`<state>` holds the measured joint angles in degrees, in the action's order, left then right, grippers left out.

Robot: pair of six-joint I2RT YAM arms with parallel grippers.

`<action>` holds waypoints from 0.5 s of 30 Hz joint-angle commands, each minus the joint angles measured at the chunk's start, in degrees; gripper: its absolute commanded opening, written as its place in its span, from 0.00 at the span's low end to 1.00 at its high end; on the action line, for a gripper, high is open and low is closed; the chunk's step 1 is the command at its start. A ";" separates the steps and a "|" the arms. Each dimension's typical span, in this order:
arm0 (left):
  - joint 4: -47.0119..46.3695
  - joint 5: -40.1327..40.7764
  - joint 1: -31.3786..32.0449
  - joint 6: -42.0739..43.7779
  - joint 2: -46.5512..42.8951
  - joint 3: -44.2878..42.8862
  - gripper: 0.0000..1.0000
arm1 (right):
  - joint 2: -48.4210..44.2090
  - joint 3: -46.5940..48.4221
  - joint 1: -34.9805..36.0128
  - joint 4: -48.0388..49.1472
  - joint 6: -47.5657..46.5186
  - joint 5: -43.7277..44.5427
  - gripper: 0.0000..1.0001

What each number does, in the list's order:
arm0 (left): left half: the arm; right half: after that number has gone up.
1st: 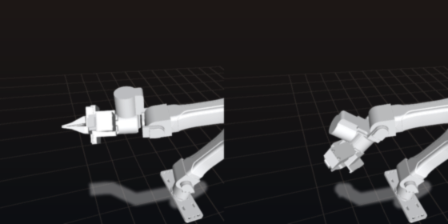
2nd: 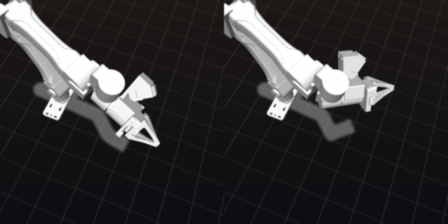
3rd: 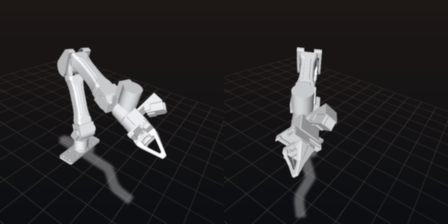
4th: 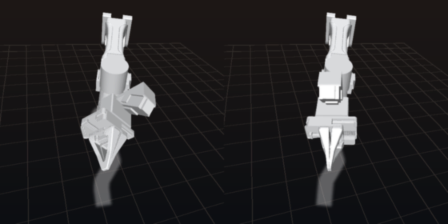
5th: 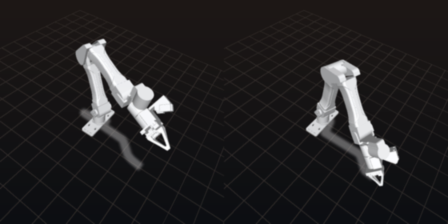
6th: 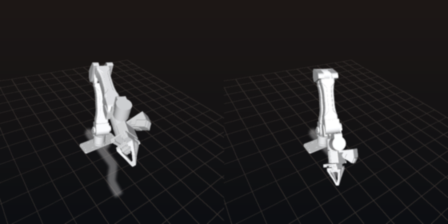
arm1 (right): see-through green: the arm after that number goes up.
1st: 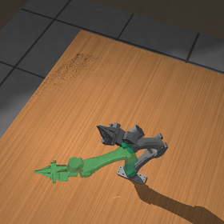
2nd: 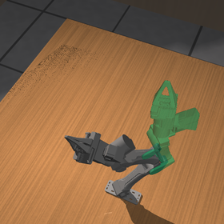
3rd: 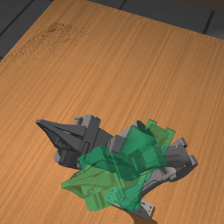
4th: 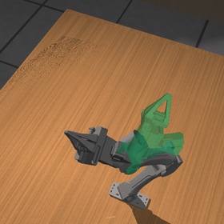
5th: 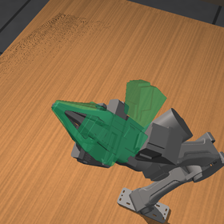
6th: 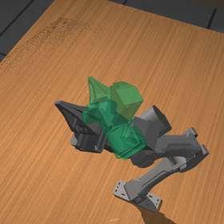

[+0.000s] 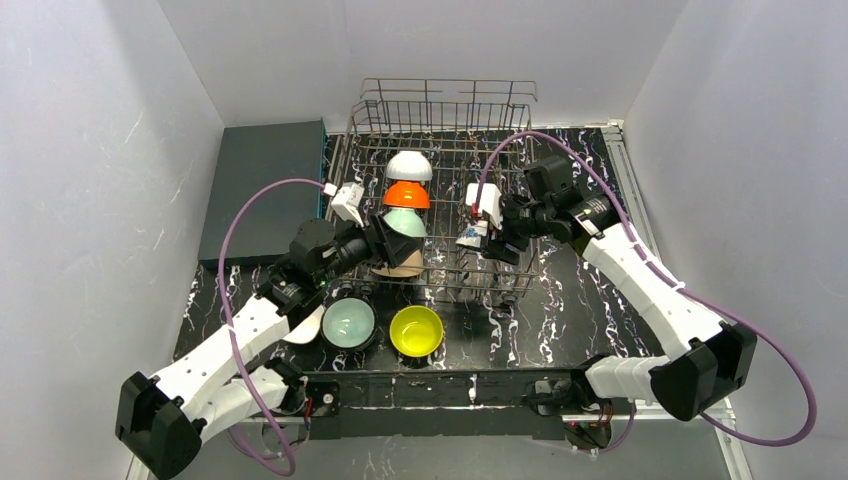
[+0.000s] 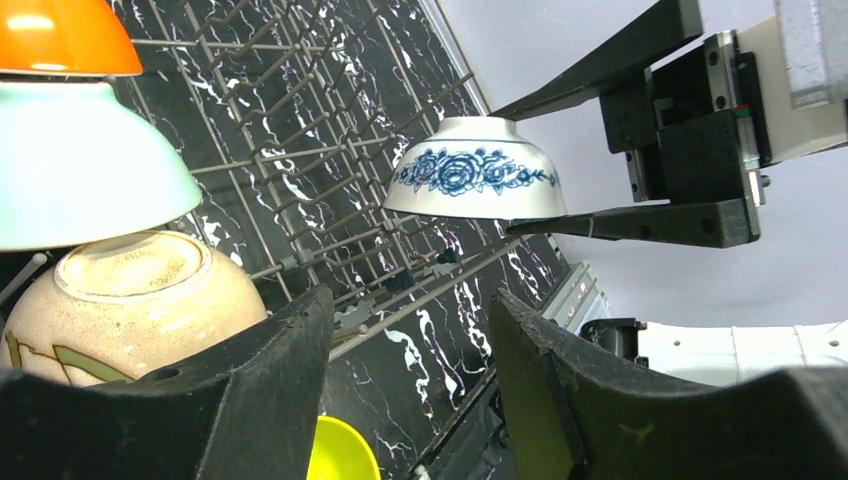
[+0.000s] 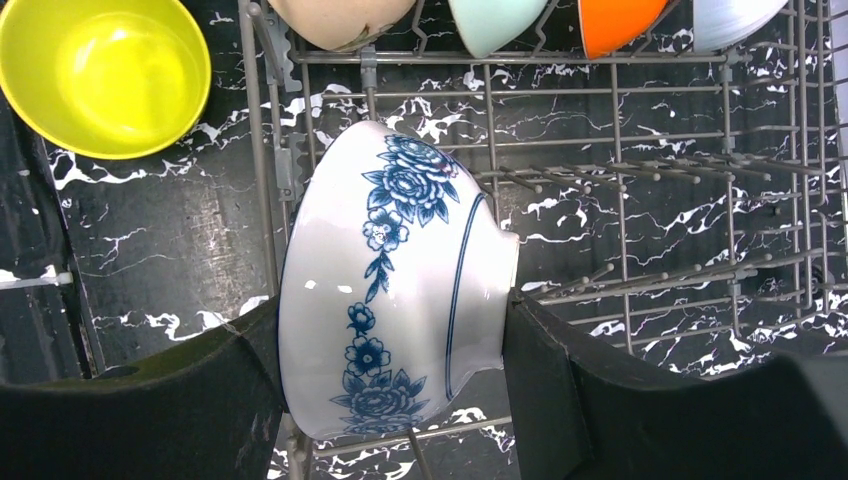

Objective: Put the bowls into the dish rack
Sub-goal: Place the bowl in the dish rack.

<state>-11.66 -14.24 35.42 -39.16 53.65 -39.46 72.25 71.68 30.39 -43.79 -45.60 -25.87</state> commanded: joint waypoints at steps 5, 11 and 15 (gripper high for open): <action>-0.38 -0.52 0.08 -0.71 -1.59 1.61 0.57 | 1.22 3.73 0.07 -0.74 -3.72 -3.44 0.01; -0.42 -0.29 0.08 -1.22 -1.93 2.18 0.57 | 3.50 5.16 0.10 -4.41 -5.46 -4.51 0.01; -0.39 -0.30 0.07 -1.46 -1.97 2.28 0.57 | 3.92 5.22 0.10 -4.87 -5.50 -4.09 0.01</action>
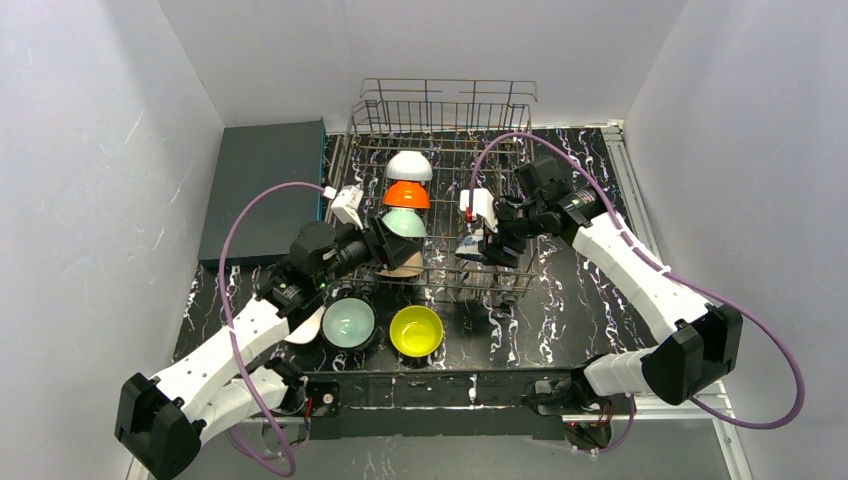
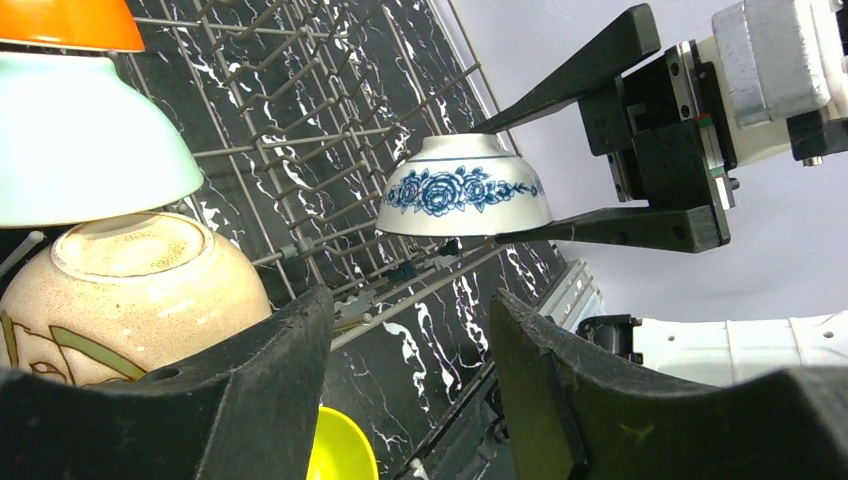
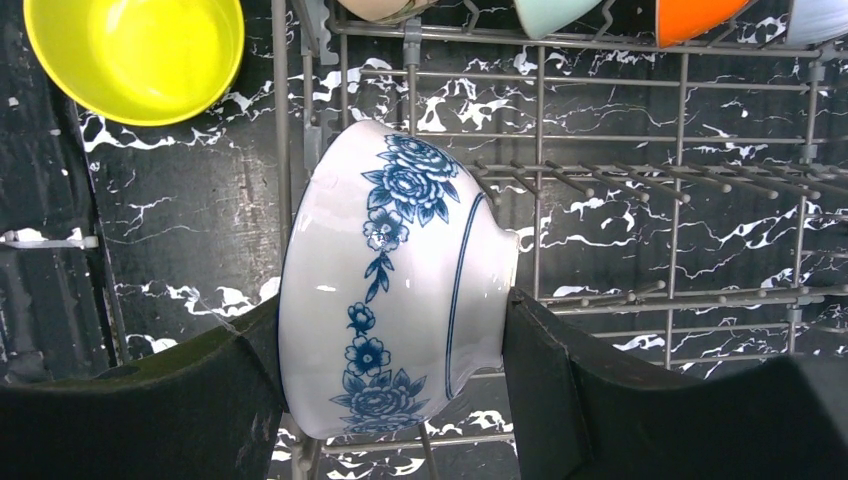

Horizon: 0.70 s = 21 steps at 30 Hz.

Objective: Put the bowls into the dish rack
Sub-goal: Place the bowl in the dish rack.

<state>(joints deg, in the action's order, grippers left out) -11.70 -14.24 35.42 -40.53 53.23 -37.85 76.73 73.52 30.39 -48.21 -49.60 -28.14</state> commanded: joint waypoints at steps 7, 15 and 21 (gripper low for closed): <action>-0.34 -0.37 0.09 -0.25 -1.36 0.50 0.57 | 0.42 2.74 0.19 -1.27 -1.81 0.02 0.01; -0.42 -0.36 0.09 -0.17 -1.88 0.84 0.57 | 0.65 1.37 1.23 1.13 0.51 0.26 0.01; -0.43 -0.21 0.09 -0.15 -2.39 1.17 0.57 | 0.74 0.75 2.33 1.19 1.20 1.69 0.01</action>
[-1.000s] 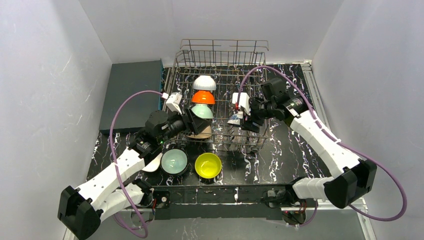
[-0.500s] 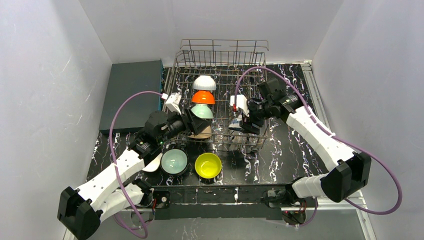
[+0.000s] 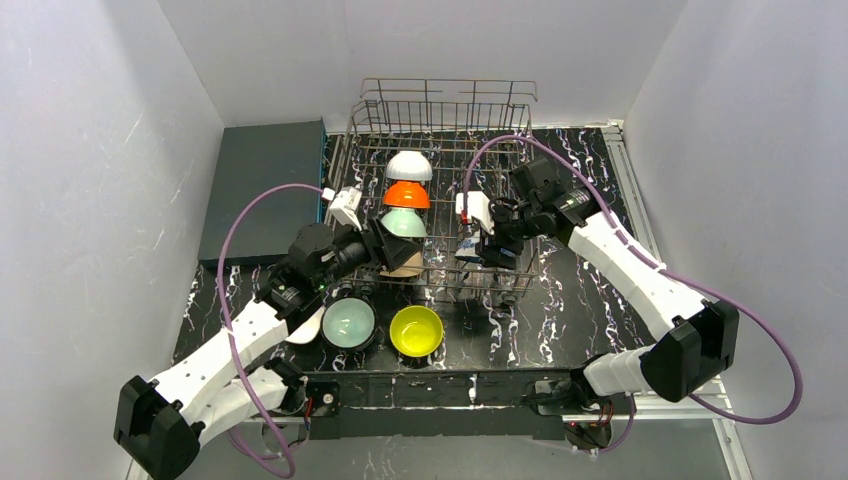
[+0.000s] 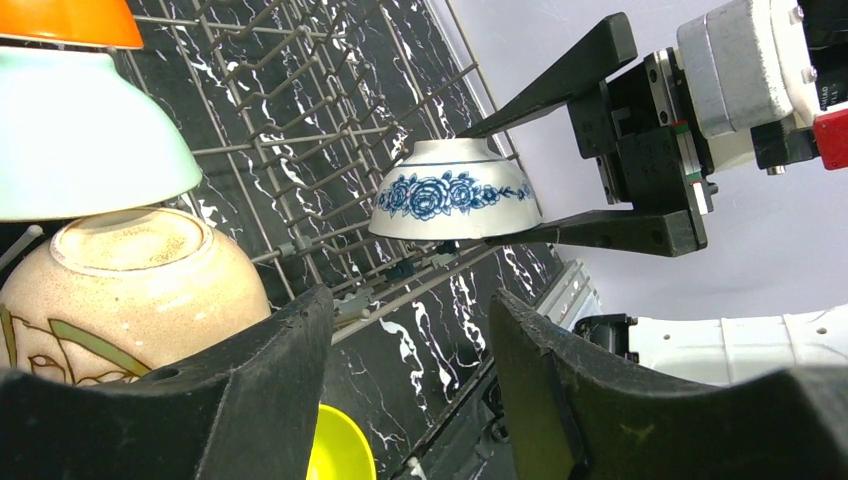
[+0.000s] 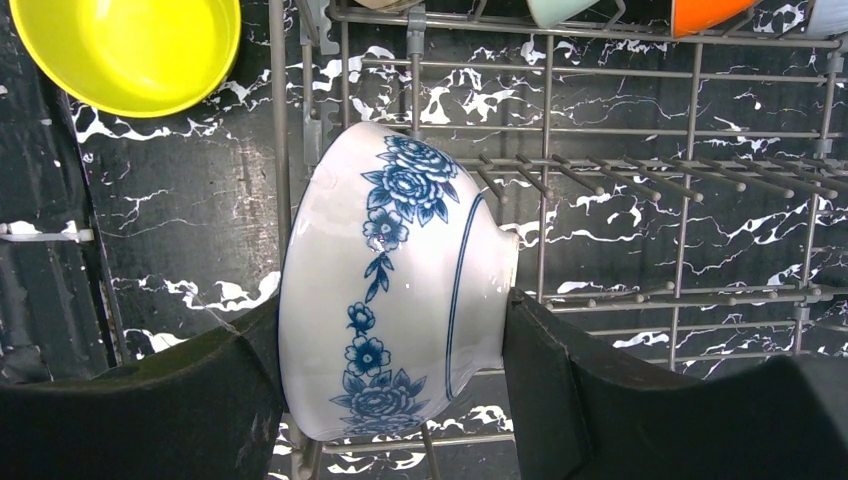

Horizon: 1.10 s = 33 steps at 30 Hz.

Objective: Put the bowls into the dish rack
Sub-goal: Place the bowl in the dish rack.

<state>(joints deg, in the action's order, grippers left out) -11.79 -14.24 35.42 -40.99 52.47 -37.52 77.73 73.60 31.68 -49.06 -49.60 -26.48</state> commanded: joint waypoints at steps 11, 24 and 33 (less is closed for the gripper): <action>-0.34 -0.05 0.04 0.61 -1.43 0.48 0.57 | 0.93 0.13 2.37 0.72 0.94 2.34 0.12; -0.29 -0.26 0.08 0.67 -0.79 -0.17 0.58 | 2.67 -1.09 3.91 0.84 1.83 5.88 0.14; -0.33 -0.86 0.09 0.48 0.35 -0.79 0.58 | 2.76 -2.62 6.22 0.71 3.10 11.81 0.15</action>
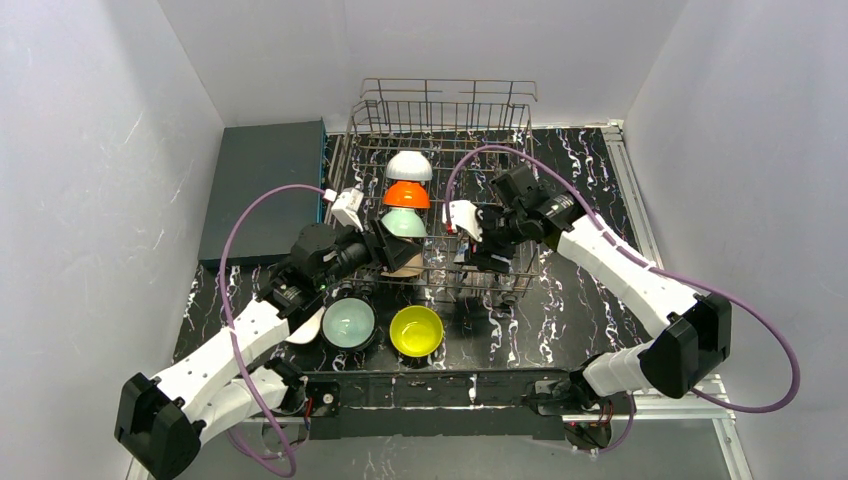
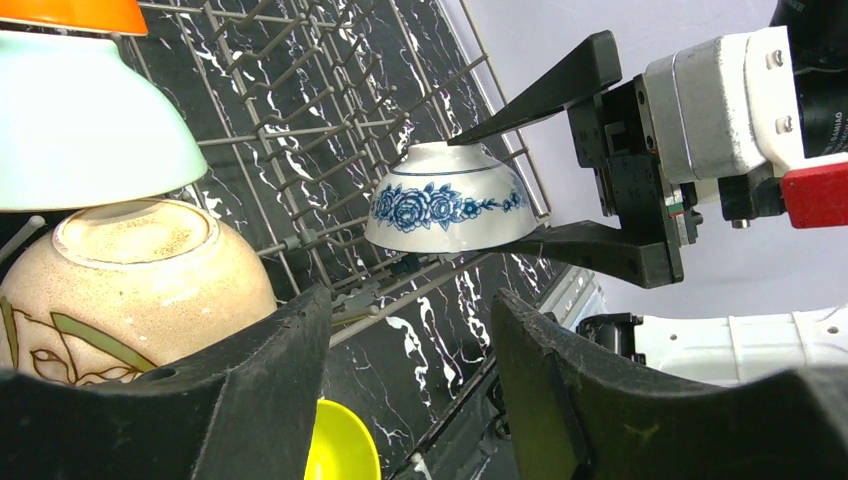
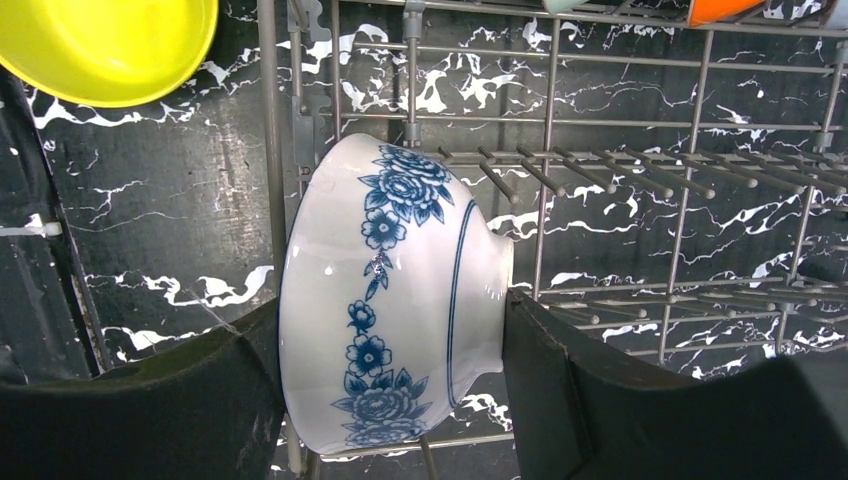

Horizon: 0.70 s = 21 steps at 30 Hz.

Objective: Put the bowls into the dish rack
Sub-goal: Place the bowl in the dish rack.

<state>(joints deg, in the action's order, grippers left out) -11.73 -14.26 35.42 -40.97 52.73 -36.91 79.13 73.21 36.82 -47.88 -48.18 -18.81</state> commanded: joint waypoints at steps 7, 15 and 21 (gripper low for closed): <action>-0.37 -0.92 0.04 0.45 -0.13 -1.50 0.58 | 1.71 -2.75 1.61 -0.66 1.87 5.65 0.14; -0.32 -3.43 0.09 0.34 1.50 -2.77 0.59 | 2.39 -3.96 2.13 -0.47 2.21 9.08 0.15; -0.31 -3.98 0.11 -0.13 2.28 -3.13 0.59 | 3.60 -4.46 2.80 -1.11 2.59 13.22 0.15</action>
<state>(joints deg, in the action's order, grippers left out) -11.73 -16.80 35.42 -41.12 55.05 -37.89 79.77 71.48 39.18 -45.28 -45.50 -12.29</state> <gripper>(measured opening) 0.588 0.729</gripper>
